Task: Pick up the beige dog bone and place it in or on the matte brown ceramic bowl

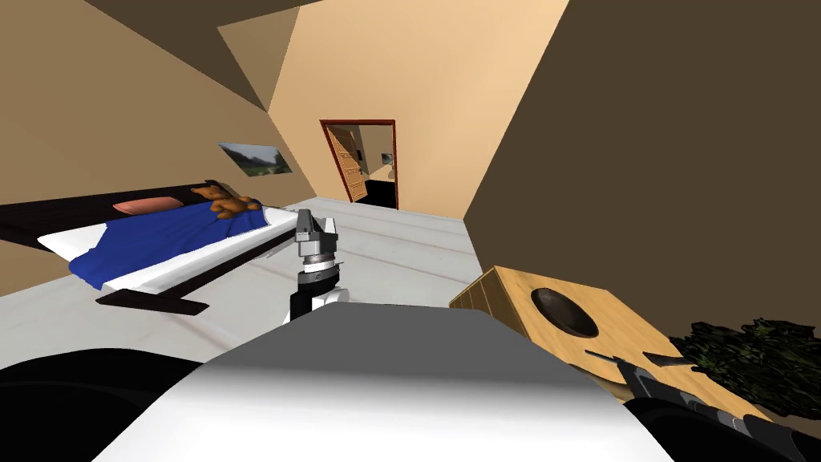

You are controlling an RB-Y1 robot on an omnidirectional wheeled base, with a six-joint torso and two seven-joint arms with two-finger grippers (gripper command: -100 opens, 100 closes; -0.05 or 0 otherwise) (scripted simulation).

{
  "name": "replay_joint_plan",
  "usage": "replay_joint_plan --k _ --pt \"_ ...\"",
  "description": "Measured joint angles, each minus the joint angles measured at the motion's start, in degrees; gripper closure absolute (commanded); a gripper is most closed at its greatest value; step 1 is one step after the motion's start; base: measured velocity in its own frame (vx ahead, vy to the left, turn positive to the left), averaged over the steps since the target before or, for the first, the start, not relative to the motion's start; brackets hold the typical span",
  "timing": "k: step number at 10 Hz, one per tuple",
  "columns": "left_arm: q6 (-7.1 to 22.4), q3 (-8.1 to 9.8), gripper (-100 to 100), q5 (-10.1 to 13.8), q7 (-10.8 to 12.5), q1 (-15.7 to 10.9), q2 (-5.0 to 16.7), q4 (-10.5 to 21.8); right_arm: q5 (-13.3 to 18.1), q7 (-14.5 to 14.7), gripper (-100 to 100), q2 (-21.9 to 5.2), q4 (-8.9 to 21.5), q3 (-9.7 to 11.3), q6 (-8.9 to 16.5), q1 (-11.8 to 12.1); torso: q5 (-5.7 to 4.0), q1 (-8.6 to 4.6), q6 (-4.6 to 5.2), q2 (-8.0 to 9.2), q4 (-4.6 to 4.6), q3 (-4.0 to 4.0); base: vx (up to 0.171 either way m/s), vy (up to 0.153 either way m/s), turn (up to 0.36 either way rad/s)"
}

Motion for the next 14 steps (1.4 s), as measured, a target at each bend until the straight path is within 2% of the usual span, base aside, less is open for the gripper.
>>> replay_joint_plan --k 3,4,5,8,9,13,14 --pt "0.0 0.00 0 0.0 0.0 0.0 0.0 0.0 3.9 1.7 -100 -1.6 1.5 -0.2 -0.2 2.6 0.01 0.06 0.02 0.07 0.02 0.04 -0.030 -0.027 0.110" --pt "0.0 0.00 0 0.0 0.0 0.0 0.0 0.0 4.0 1.8 0 -1.6 1.6 -0.3 -0.2 2.7 0.01 0.12 0.06 0.02 0.02 0.02 0.000 0.000 0.000" --pt "0.0 0.00 0 0.0 0.0 0.0 0.0 0.0 4.0 1.8 -100 -1.6 1.6 -0.2 -0.2 2.7 0.03 0.17 0.05 -0.02 0.01 -0.01 0.000 -0.001 0.064" --pt "0.0 0.00 0 0.0 0.0 0.0 0.0 0.0 4.9 2.3 -100 -0.3 2.3 2.9 1.6 0.6 0.03 0.18 0.05 -0.08 -0.01 -0.04 0.003 -0.001 0.041" --pt "0.0 0.00 0 0.0 0.0 0.0 0.0 0.0 4.9 2.3 100 -0.3 2.4 3.0 1.7 0.5 0.04 0.19 0.05 -0.07 -0.01 -0.04 0.000 0.000 0.000" --pt "0.0 0.00 0 0.0 0.0 0.0 0.0 0.0 4.9 2.2 100 -0.2 2.4 3.0 1.7 0.5 0.05 0.21 0.01 -0.09 -0.02 -0.05 0.000 0.000 -0.003" --pt "0.0 0.00 0 0.0 0.0 0.0 0.0 0.0 4.9 2.2 0 -0.2 2.4 3.0 1.7 0.5 0.06 0.21 0.01 -0.09 -0.02 -0.05 0.000 0.000 0.000"
